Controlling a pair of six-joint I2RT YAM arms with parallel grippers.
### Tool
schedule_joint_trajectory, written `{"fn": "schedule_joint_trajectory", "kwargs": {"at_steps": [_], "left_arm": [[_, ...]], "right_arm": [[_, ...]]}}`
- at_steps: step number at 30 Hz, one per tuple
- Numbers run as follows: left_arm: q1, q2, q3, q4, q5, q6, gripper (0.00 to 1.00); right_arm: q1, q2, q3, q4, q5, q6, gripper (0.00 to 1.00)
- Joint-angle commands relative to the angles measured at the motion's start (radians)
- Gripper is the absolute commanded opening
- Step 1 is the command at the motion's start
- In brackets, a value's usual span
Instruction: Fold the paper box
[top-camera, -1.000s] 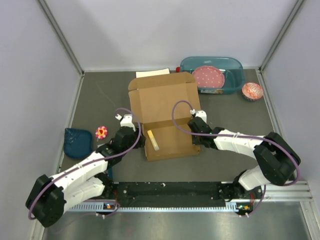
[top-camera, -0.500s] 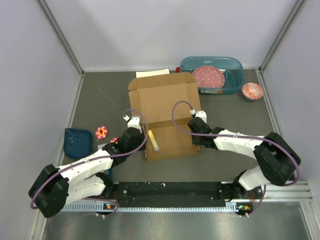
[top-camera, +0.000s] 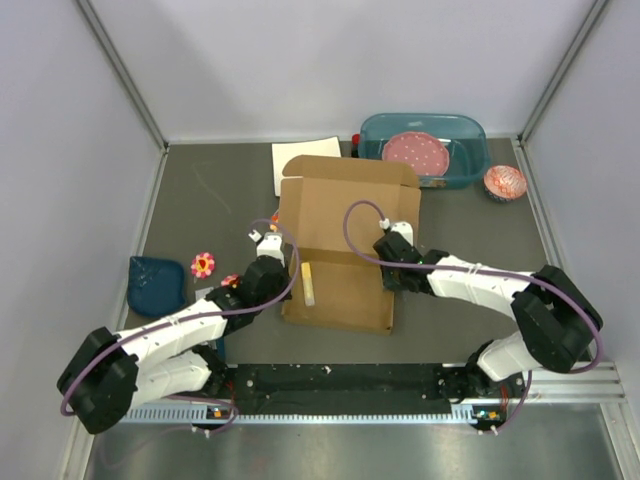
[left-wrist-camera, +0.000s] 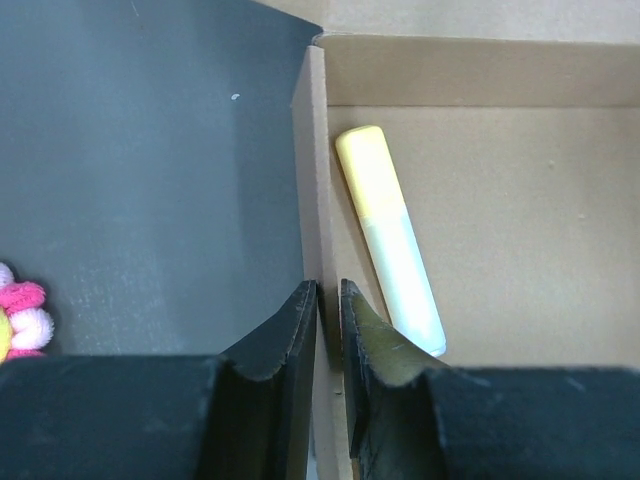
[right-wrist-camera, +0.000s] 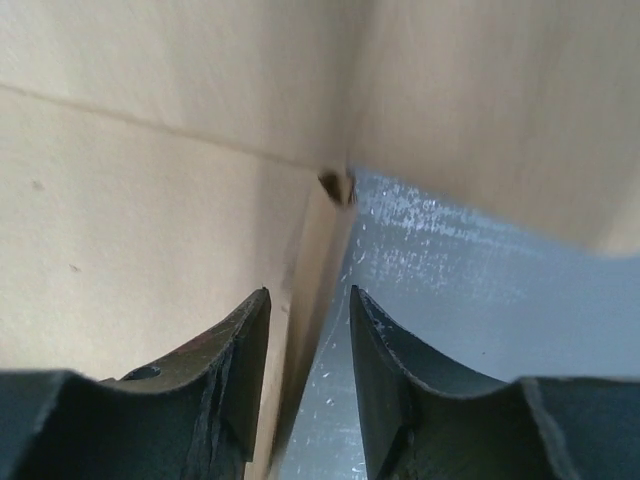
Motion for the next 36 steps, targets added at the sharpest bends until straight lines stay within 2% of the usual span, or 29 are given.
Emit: {"fn": "schedule_joint_trajectory", "kwargs": {"at_steps": [1,4,9,18,27,36], "left_arm": [[-0.014,0.005,0.023,0.005,-0.022,0.026,0.2],[-0.02,0.01,0.026,-0.001,-0.029,0.028,0.2],[-0.027,0.008,0.028,-0.006,-0.034,0.014,0.2],[-0.051,-0.007,0.032,-0.009,-0.036,-0.027,0.21],[-0.087,-0.039,0.04,-0.026,-0.054,-0.069,0.21],[-0.1,-0.069,0.022,-0.036,-0.069,-0.09,0.21]], "right_arm": [[0.005,-0.032,0.095,-0.024,0.031,-0.021,0.39],[0.006,-0.026,0.123,-0.028,0.034,-0.03,0.42],[0.006,0.009,0.147,-0.039,0.017,-0.043,0.41],[0.006,0.025,0.083,-0.059,0.026,-0.023,0.39],[0.006,0.107,0.114,-0.062,0.064,-0.03,0.28],[0.006,0.155,0.121,-0.061,0.103,-0.035,0.11]]}}
